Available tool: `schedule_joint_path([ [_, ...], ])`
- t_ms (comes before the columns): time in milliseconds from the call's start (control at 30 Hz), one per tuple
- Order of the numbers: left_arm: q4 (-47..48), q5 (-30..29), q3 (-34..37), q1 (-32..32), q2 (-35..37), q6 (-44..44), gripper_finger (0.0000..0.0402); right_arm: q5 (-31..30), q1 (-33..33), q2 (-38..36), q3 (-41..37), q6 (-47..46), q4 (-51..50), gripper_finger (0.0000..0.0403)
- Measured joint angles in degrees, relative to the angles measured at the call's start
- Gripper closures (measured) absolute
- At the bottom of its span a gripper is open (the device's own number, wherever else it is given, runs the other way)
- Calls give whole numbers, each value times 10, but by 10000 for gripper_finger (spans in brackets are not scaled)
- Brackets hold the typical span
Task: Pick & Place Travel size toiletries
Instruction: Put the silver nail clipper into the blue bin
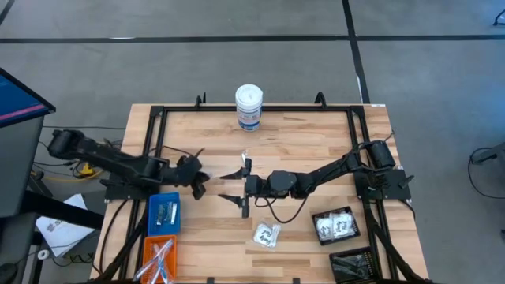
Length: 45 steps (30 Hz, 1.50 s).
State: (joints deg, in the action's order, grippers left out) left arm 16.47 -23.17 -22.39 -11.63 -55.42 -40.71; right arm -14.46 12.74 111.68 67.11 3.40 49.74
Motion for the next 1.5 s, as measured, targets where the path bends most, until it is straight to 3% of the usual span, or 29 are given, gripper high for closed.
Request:
schedule_joint_path([
  [367,87,56,-5,-133,36,-165,356,0,-2,0,0,0,0,148],
  [767,371,25,-173,-299,36,-397,356,0,-2,0,0,0,0,148],
  [933,423,38,-184,-343,33,-494,356,0,-2,0,0,0,0,148],
  [1133,507,93,-183,-382,-7,-606,356,0,-2,0,0,0,0,148],
  [1500,506,125,-183,-406,-126,-680,351,0,-3,0,0,-5,0,148],
])
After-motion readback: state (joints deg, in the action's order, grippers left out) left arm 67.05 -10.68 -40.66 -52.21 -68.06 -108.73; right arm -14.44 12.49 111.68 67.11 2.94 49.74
